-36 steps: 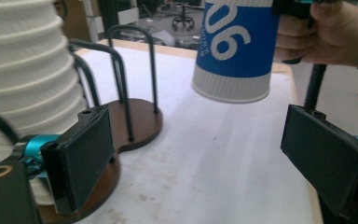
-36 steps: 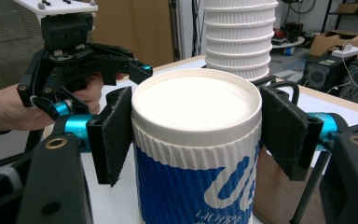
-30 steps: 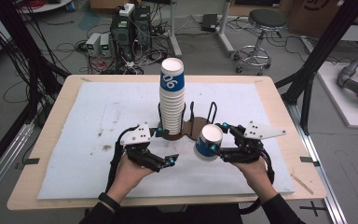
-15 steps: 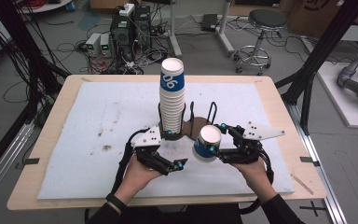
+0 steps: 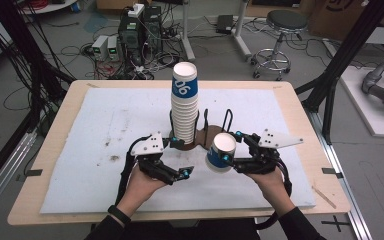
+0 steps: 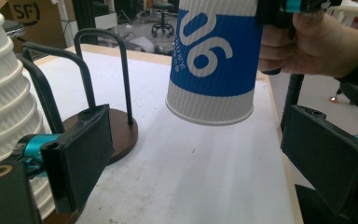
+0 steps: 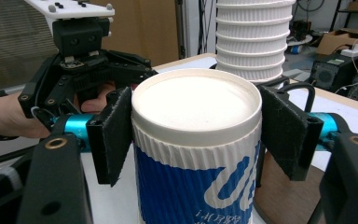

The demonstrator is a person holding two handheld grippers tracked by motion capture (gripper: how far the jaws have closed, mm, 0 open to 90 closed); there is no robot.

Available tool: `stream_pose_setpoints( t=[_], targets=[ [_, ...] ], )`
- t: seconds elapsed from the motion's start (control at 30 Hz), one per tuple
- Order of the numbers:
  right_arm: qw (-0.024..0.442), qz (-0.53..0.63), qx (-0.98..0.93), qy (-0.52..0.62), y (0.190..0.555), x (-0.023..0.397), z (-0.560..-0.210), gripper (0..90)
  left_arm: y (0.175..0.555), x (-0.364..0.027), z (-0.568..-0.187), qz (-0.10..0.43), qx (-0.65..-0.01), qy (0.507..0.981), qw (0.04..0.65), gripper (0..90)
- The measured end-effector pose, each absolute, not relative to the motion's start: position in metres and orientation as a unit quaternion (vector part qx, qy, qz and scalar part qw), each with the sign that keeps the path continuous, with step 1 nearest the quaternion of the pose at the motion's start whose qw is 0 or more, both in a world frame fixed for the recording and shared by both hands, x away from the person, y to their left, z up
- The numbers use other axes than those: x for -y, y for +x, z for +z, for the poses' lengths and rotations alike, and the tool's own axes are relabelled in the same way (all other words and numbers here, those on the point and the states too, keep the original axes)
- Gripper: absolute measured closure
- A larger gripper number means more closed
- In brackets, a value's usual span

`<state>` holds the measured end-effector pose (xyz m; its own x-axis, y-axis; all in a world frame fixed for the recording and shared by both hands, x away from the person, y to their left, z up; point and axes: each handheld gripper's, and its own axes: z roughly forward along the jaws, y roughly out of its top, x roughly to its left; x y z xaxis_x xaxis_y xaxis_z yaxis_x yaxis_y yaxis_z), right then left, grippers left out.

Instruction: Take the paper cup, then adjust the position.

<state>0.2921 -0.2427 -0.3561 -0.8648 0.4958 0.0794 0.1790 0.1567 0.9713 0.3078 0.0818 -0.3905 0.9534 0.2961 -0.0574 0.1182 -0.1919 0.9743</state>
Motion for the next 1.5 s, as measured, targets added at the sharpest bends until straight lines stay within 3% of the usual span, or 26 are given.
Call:
stream_pose_setpoints(
  t=[0.33, 1.07, 1.4, 1.5],
  targets=[
    [0.124, 0.614, -0.751, 0.212, 0.29, 0.243, -0.356, 30.5, 0.309, -0.074, -0.392, 0.062, -0.126, 0.772, 0.62, 9.5],
    [0.048, 0.623, -0.769, 0.134, 0.282, 0.221, -0.359, 30.5, 0.298, -0.04, -0.402, -0.011, -0.073, 0.779, 0.623, 7.6],
    [0.029, 0.622, -0.773, 0.119, 0.28, 0.214, -0.36, 30.5, 0.298, -0.028, -0.407, -0.02, -0.061, 0.791, 0.609, 7.7],
    [0.032, 0.622, -0.773, 0.118, 0.279, 0.214, -0.36, 30.5, 0.3, -0.03, -0.408, -0.029, -0.062, 0.794, 0.604, 15.2]
  ],
)
